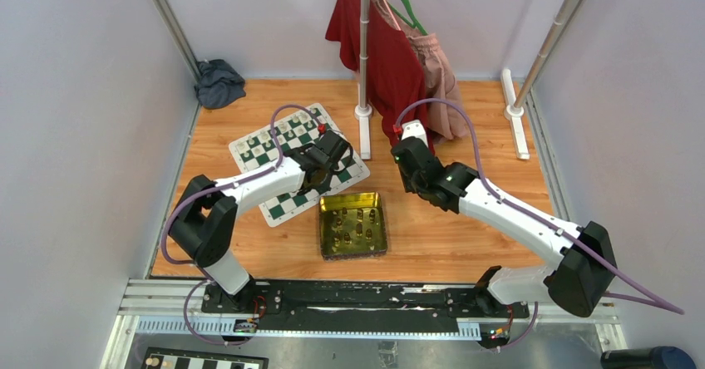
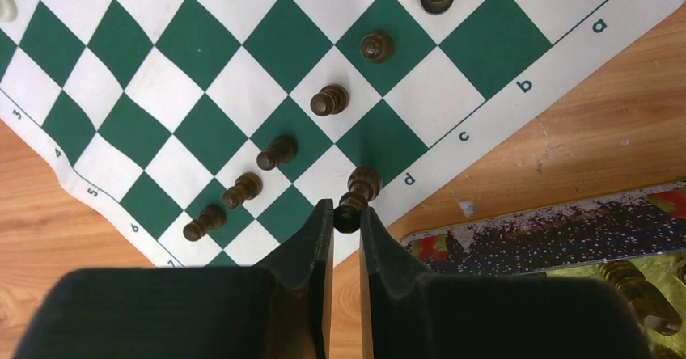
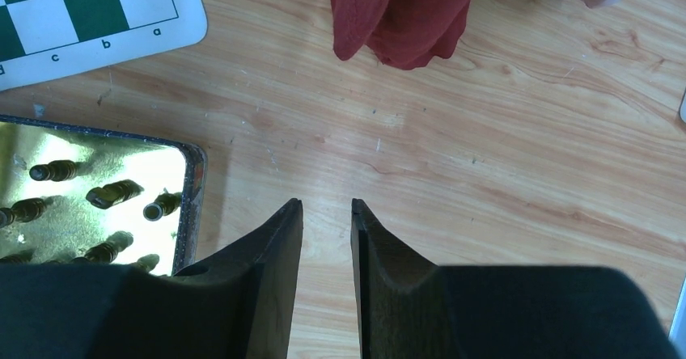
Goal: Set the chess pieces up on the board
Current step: Place the chess piece on the chessboard.
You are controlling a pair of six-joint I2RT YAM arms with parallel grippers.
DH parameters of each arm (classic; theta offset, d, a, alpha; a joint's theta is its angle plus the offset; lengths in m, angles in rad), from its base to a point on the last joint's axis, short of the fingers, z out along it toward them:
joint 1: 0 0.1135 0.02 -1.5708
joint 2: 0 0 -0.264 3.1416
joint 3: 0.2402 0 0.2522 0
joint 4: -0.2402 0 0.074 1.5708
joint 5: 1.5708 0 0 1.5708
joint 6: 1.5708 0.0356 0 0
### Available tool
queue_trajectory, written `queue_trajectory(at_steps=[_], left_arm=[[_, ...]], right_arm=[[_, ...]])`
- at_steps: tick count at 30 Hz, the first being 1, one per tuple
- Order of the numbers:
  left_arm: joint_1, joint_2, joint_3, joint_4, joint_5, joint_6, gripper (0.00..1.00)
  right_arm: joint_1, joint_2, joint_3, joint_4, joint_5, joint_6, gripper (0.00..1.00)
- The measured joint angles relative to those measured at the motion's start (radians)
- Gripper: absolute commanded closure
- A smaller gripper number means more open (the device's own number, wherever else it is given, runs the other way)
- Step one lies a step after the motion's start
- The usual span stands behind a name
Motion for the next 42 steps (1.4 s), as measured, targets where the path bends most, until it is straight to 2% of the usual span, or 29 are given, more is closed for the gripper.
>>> queue_trajectory(at_steps=[42], left_arm=[[0.026,0.061,-0.001,0.063,0.023,0.031,1.0]], right_arm=[[-0.039,0.035,0.0,0.022,-0.026,0.0,0.67]])
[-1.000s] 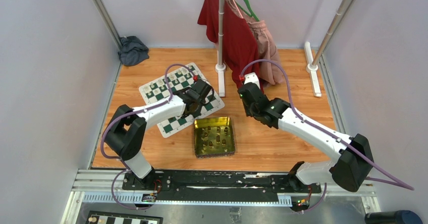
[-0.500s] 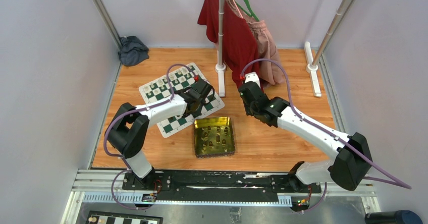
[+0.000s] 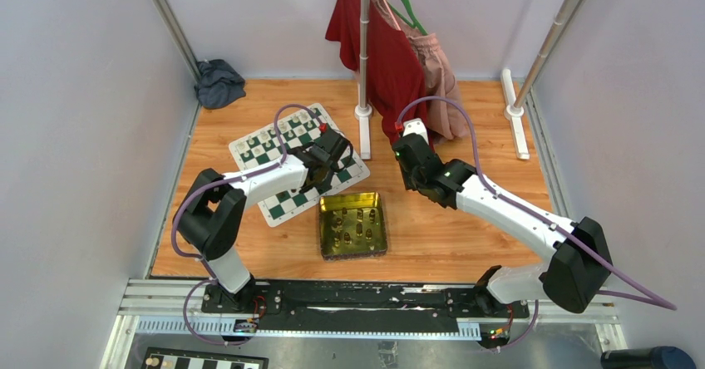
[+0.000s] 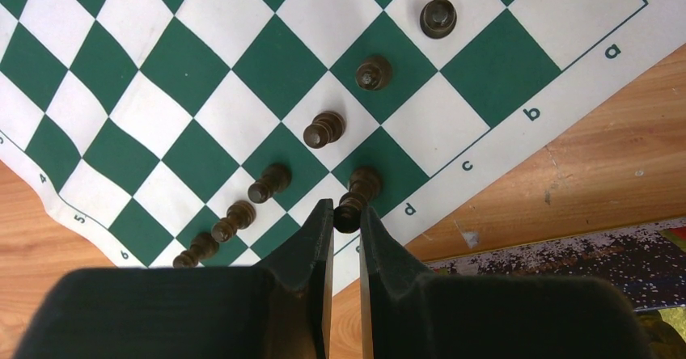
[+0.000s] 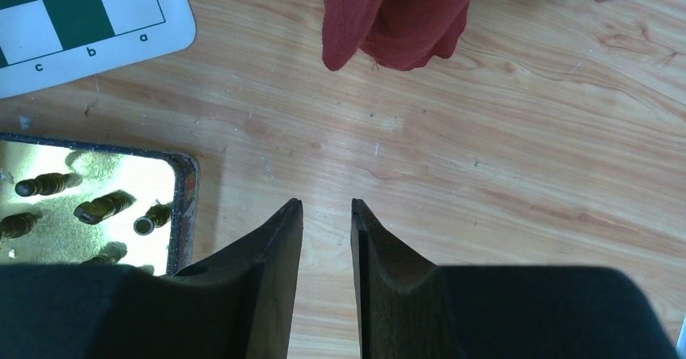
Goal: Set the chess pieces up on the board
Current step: Place the chess piece on the chessboard.
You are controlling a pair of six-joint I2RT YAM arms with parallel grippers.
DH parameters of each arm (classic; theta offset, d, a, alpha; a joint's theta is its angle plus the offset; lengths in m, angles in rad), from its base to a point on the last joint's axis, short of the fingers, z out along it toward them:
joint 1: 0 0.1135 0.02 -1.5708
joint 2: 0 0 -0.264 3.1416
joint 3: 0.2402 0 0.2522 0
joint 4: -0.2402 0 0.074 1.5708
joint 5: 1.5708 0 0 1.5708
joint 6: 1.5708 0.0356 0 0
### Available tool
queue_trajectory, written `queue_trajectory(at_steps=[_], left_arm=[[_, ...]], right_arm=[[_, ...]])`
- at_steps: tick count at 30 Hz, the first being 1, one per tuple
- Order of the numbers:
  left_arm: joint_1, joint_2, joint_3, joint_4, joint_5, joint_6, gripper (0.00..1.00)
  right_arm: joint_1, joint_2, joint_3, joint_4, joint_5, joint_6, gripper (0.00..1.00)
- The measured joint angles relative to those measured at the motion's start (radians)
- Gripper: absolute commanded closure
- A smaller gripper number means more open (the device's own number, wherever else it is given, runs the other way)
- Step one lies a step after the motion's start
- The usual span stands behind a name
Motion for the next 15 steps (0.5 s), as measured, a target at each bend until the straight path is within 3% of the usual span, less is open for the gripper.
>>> queue_trajectory(at_steps=[15], left_arm=[[0.01,0.0,0.0,0.002,0.002,0.002,1.0]], right_arm=[[0.0,0.001,0.004,0.003,0.0,0.0,0.67]])
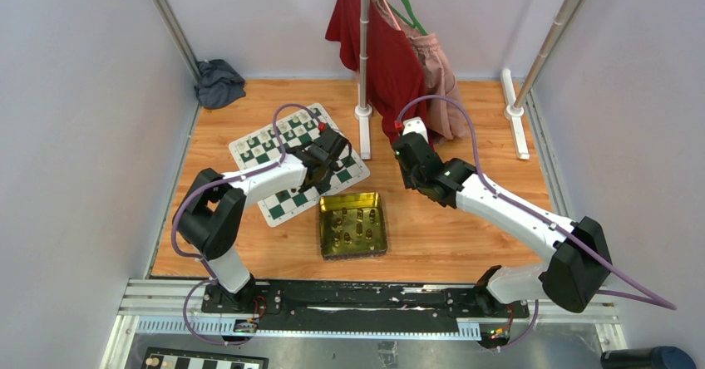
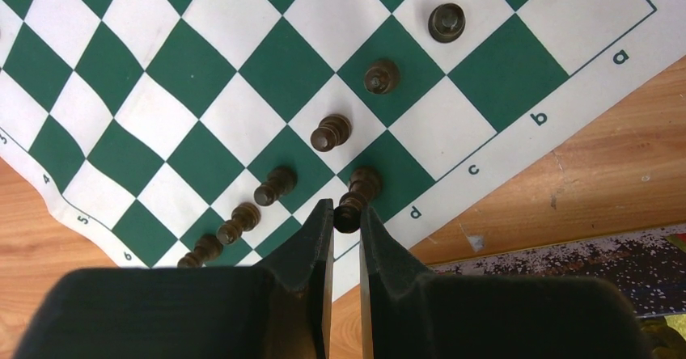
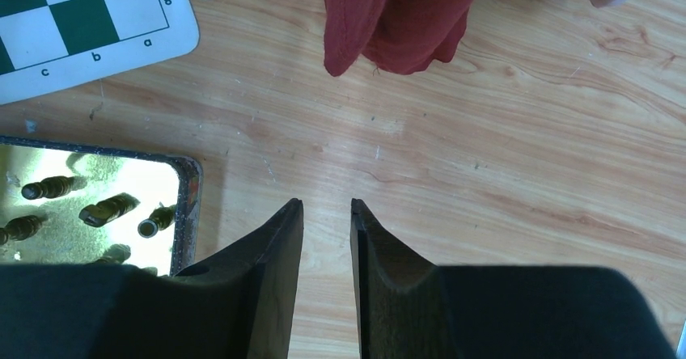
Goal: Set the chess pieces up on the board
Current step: Place the chess piece on the chessboard.
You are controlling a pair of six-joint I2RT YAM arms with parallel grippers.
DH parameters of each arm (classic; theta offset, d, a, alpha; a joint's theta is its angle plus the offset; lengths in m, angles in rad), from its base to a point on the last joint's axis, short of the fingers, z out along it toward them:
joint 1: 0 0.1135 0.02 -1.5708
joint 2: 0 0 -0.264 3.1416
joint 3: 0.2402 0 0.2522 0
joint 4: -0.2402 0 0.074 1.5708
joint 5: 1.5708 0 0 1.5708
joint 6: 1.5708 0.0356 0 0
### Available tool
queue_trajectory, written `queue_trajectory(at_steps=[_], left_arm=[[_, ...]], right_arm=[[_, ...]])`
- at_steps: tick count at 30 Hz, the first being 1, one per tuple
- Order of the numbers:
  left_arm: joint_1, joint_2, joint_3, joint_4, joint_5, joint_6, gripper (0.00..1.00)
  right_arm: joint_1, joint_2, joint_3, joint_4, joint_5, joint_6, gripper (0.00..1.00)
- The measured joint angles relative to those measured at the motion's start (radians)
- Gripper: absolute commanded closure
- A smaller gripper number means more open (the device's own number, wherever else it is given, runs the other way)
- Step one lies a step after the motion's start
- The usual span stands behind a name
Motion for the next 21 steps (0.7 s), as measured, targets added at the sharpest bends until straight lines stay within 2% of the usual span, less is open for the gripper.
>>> queue_trajectory(at_steps=[21], left_arm=[[0.009,0.0,0.001,0.007,0.031,0.006,1.0]], right_arm=[[0.0,0.012,0.03,-0.002,0.0,0.003,0.67]])
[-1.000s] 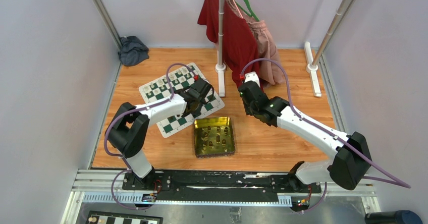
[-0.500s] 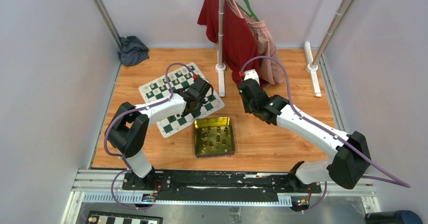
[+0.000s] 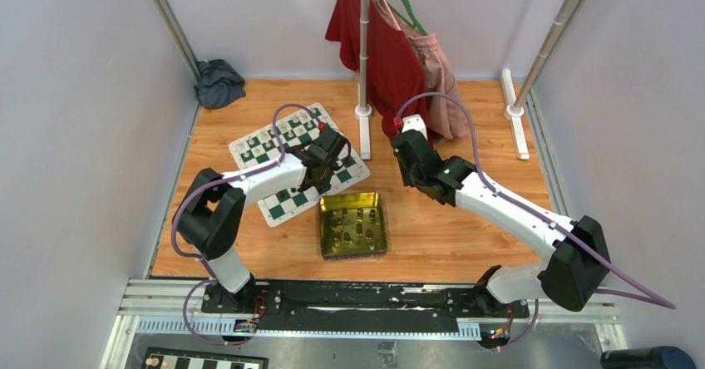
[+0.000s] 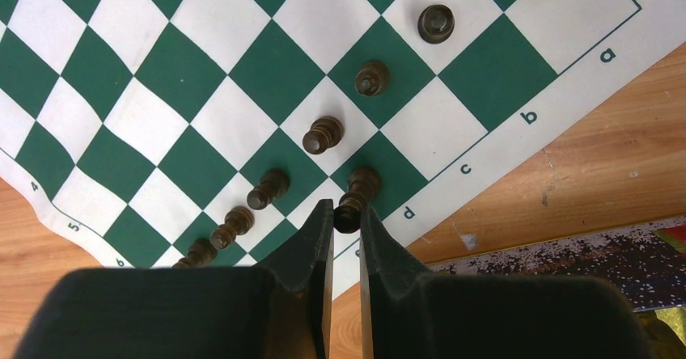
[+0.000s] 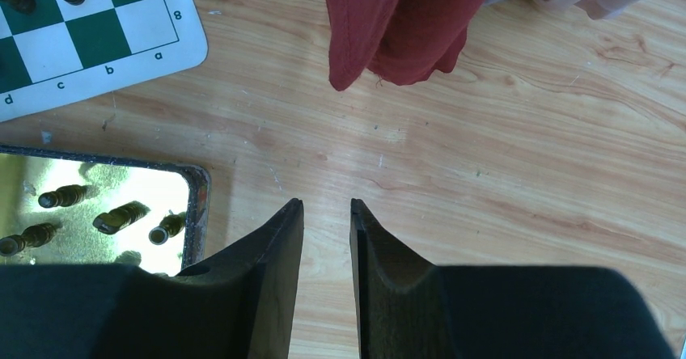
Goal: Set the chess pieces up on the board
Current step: Place the chess piece on the chessboard.
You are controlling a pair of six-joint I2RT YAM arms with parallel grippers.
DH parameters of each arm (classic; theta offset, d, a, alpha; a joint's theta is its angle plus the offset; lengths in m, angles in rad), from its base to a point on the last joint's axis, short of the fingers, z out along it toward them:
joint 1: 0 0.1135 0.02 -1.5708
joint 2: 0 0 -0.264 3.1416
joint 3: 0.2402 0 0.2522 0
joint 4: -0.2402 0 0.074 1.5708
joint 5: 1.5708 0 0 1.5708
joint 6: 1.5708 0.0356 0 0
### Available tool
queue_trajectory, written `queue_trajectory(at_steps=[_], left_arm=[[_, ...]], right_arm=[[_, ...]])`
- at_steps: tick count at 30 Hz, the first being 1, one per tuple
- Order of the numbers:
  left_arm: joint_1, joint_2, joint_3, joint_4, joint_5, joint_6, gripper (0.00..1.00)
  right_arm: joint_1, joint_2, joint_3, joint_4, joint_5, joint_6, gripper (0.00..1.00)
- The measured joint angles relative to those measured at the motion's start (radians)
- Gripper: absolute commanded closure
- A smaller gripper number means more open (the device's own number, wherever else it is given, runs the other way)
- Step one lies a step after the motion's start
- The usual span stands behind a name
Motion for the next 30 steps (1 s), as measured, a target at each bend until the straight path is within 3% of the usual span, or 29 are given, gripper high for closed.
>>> queue_trajectory(at_steps=[8,15,30], left_arm=[[0.0,0.001,0.0,0.002,0.003,0.0,0.74],[0.0,0.002,0.0,0.002,0.014,0.0,0.58],[0.0,-0.019,0.0,-0.008,0.011,-0.001,0.54]], right_arm=[[0.0,0.0,0.0,0.0,0.0,0.002,0.68],[0.0,0.003,0.0,0.0,0.0,0.003,0.68],[0.0,0.003,0.0,-0.008,-0.021,0.003,0.64]])
